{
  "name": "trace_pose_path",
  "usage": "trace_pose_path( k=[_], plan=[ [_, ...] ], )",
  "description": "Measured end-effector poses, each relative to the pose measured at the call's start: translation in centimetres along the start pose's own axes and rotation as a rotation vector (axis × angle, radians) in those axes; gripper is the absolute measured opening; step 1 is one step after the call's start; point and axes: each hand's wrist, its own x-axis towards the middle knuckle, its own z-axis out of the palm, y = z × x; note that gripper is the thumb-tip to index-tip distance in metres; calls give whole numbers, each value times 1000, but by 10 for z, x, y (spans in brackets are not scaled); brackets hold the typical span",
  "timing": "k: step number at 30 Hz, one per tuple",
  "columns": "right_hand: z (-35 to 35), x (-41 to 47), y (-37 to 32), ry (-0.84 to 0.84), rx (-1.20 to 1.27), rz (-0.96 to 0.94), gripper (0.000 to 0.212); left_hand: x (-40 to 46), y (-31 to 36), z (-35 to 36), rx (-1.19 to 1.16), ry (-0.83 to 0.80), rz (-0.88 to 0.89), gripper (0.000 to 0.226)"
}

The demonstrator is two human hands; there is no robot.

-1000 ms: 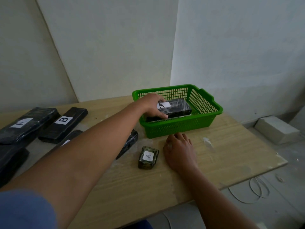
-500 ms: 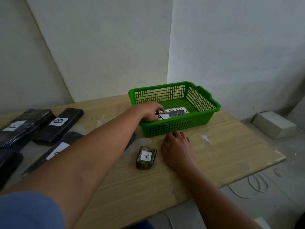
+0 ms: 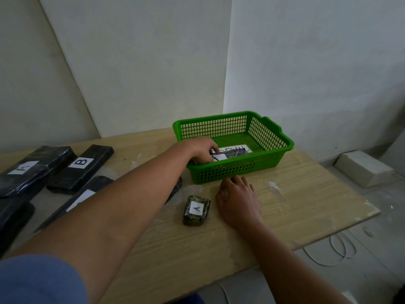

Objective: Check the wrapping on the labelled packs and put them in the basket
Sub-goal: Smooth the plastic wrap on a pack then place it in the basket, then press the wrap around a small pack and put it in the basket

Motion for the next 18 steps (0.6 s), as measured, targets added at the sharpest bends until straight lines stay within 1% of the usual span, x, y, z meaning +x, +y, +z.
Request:
trace_pose_path(
  k=[2, 8, 12, 13, 15, 17, 18],
  plan=[
    [0, 0, 0, 4, -5, -1, 31, -6, -2, 0, 0, 91, 25, 48],
    [-4, -4, -3, -11, -9, 5, 30, -52, -16, 6, -182, 537, 225, 23],
    [-5, -7, -5, -7, 22, 43, 28, -101, -26, 22, -227, 771, 333, 14],
    [-5, -9, -6, -2, 53, 68, 27, -114, -27, 28, -242, 797, 331, 14],
    [-4, -15, -10, 30, 165, 150, 27, -138, -28, 42, -271, 756, 270, 15],
    [-1, -26, -19, 39, 284, 215, 36, -153, -28, 57, -293, 614, 133, 18],
    [1, -33, -25, 34, 309, 212, 42, -157, -27, 64, -291, 525, 49, 23]
  ],
)
